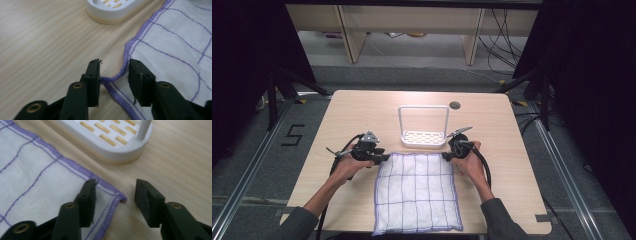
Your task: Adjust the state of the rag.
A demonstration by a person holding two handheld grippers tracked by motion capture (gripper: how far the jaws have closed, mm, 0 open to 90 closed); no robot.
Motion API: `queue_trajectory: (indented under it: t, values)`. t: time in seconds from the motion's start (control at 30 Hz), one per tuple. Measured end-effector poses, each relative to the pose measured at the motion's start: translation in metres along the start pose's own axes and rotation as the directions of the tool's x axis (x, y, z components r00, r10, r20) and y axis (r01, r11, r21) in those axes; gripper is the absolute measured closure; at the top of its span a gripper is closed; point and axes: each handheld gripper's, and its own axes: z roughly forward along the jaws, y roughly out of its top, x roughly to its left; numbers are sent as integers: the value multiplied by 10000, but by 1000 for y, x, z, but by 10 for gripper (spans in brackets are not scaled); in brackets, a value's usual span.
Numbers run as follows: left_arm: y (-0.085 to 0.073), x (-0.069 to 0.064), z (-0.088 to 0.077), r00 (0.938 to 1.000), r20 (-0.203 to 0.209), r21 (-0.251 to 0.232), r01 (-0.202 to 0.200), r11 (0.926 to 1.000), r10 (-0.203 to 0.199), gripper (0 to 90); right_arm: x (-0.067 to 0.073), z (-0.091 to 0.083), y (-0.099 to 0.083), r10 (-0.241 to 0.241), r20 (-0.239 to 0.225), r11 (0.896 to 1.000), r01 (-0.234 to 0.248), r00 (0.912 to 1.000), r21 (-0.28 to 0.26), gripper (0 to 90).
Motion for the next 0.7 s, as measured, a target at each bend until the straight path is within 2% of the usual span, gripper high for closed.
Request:
queue_trajectory:
  t: [0.07, 0.1, 0.13, 0.2, 0.3, 0.33, 0.37, 0.4, 0.43, 0.47, 0.53, 0.57, 0.63, 0.7]
  values:
    - [-1, -1, 0, 10000, 99, -45, -7, 10000, 7, 781, 1, 0, 0, 31, -163, 10000, -31, 9999, 15, 681]
    - [-1, -1, 1, 9998, 172, 6, -138, 9999, 138, 811, 0, 0, -1, -49, -139, 10000, 49, 9999, -40, 720]
    - [-1, -2, 1, 9997, 152, 5, -166, 9999, 166, 835, 0, -2, -1, -179, -211, 9998, 177, 9996, -68, 774]
    - [-1, -3, 0, 9993, 110, 68, -356, 9993, 355, 853, 2, -2, -2, 3, -225, 9998, -7, 9997, -198, 833]
    - [0, -4, -2, 9991, 14, -35, -433, 9991, 434, 865, 2, -7, -1, 80, -348, 9995, -91, 9994, -300, 864]
    - [0, -4, -3, 9990, -12, -41, -438, 9990, 438, 866, 2, -10, -1, 149, -514, 9994, -165, 9986, -310, 867]
    - [0, -4, -4, 9991, -33, -92, -430, 9990, 429, 867, 0, -10, -1, -91, -469, 9982, 63, 9989, -599, 868]
    - [0, -3, -5, 9988, -79, -70, -474, 9989, 473, 868, -1, -12, -1, -193, -453, 9983, 167, 9988, -554, 870]
    - [0, -3, -5, 9994, -86, -159, -340, 9993, 338, 869, 0, -14, 0, -139, -432, 9985, 116, 9990, -528, 871]
    - [1, -3, -6, 9992, -75, -141, -396, 9991, 395, 870, 0, -14, 0, -148, -482, 9975, 114, 9987, -703, 872]
    - [1, -2, -7, 9992, -133, -245, -369, 9990, 366, 870, -1, -19, 1, -241, -472, 9979, 211, 9986, -619, 873]
    - [2, -2, -9, 9992, -162, -267, -363, 9990, 358, 871, -1, -19, 2, -339, -424, 9966, 306, 9985, -762, 873]
    - [4, -1, -12, 9992, -166, -403, -369, 9985, 362, 871, 1, -24, 3, -190, -506, 9963, 147, 9985, -850, 874]
    - [6, -2, -15, 9987, -214, -493, -463, 9977, 453, 871, 2, -29, 5, -402, -350, 9950, 368, 9986, -929, 875]
